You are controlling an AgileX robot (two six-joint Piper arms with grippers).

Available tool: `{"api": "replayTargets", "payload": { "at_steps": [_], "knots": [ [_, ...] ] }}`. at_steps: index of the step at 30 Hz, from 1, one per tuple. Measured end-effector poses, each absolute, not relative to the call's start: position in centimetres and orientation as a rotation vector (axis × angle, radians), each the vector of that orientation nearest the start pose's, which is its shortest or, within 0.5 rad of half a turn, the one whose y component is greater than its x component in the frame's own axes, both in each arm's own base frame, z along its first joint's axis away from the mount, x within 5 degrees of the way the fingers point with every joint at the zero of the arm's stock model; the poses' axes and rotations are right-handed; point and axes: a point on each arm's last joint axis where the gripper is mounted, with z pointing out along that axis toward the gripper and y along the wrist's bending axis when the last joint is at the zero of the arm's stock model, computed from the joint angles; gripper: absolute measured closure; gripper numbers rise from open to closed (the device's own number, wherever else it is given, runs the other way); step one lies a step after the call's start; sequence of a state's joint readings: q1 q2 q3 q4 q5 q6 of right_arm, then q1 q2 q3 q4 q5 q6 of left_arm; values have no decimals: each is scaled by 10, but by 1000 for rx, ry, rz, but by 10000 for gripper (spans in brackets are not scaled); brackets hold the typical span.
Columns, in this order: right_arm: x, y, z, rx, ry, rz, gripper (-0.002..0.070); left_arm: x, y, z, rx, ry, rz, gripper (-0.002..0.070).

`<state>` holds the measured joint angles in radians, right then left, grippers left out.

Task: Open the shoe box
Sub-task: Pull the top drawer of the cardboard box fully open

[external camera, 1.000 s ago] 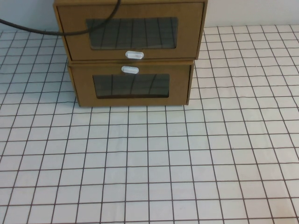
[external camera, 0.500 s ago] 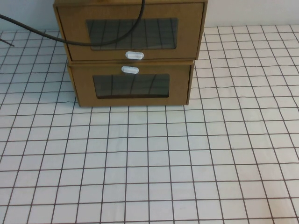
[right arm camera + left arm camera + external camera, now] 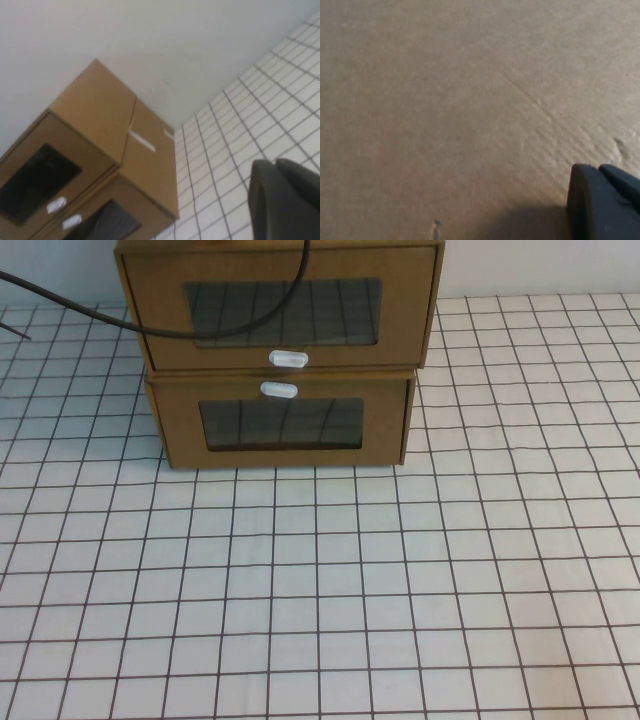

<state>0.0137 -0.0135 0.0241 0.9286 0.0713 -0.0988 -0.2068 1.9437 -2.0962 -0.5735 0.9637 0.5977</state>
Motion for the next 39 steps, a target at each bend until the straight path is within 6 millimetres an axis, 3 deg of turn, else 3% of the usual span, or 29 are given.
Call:
{"api": "replayTargets", "payload": {
  "at_steps": [4, 9, 13, 19, 25, 28, 33, 39],
  "knots": [
    [54, 17, 203, 510, 1577, 780, 689, 425, -131, 404, 732, 2048, -487, 677],
    [54, 30, 236, 329, 1741, 779, 689, 425, -131, 404, 728, 2050, -490, 677],
    [71, 36, 259, 172, 1991, 683, 689, 425, -131, 404, 717, 2055, -496, 677],
    [122, 39, 287, -62, 2244, 565, 689, 425, -131, 404, 709, 2059, -500, 677],
    [185, 50, 316, -237, 2315, 556, 689, 425, -131, 404, 707, 2060, -502, 677],
    [216, 72, 322, -360, 2337, 574, 689, 425, -131, 404, 700, 2063, -505, 677],
    [256, 133, 329, -617, 2351, 535, 689, 424, -131, 404, 690, 2068, -520, 677],
    [273, 220, 318, -948, 2308, 310, 689, 424, -131, 404, 685, 2074, -528, 677]
  ]
}}
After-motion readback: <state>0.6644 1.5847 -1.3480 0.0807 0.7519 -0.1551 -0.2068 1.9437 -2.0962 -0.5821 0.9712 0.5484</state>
